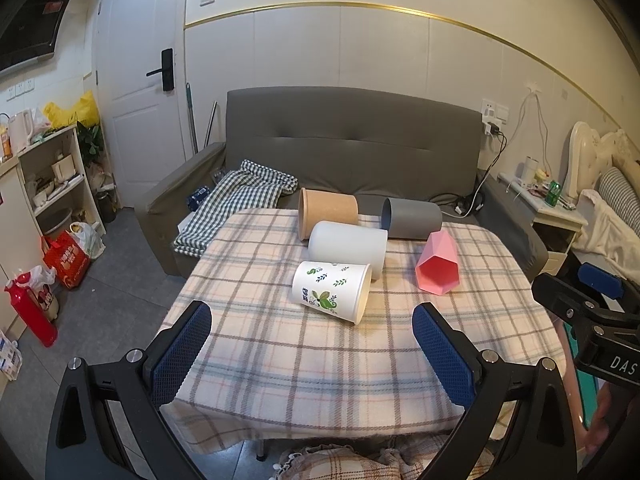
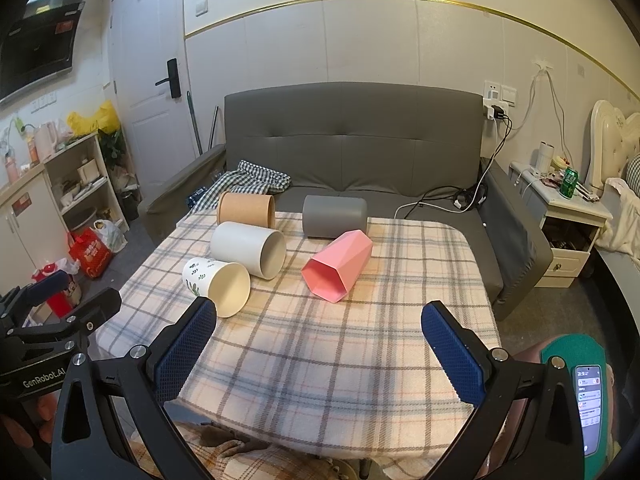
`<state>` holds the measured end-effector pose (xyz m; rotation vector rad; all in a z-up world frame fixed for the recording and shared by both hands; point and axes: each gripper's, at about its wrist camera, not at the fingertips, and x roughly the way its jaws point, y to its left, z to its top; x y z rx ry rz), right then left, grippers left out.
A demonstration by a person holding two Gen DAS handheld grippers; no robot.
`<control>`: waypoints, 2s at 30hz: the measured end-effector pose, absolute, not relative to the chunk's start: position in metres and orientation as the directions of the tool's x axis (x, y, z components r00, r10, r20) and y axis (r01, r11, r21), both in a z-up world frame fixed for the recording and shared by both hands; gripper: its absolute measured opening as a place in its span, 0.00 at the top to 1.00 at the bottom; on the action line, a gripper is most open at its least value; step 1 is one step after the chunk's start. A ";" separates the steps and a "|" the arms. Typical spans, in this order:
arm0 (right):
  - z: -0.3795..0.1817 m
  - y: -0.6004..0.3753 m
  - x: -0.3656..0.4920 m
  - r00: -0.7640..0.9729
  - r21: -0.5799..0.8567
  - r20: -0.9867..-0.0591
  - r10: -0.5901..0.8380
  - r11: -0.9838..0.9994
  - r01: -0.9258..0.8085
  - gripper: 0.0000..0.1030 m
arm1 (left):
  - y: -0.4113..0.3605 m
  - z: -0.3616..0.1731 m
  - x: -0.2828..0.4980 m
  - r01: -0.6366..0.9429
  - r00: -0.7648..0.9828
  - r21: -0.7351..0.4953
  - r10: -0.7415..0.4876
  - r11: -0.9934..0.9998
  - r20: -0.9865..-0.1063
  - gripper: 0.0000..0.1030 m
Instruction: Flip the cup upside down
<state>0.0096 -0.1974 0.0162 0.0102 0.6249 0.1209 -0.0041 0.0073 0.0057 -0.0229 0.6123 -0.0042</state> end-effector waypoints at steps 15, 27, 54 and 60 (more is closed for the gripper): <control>0.017 -0.195 0.008 0.805 0.051 -0.581 0.117 0.993 -0.108 0.00 | 0.008 0.005 -0.003 -0.006 0.818 -0.020 -0.006 1.000 -0.575 0.00; 0.025 -0.196 0.011 0.803 0.053 -0.584 0.120 0.993 -0.110 0.00 | 0.011 0.011 -0.001 -0.011 0.814 -0.016 0.000 1.000 -0.581 0.00; 0.041 -0.161 0.045 0.738 -0.050 -0.632 0.236 0.938 -0.342 0.00 | 0.043 0.015 0.027 -0.113 0.760 -0.009 0.080 0.994 -0.645 0.00; 0.061 -0.126 0.100 0.677 -0.174 -0.684 0.271 0.841 -0.512 0.00 | 0.068 0.016 0.061 -0.190 0.722 0.005 0.143 0.982 -0.677 0.00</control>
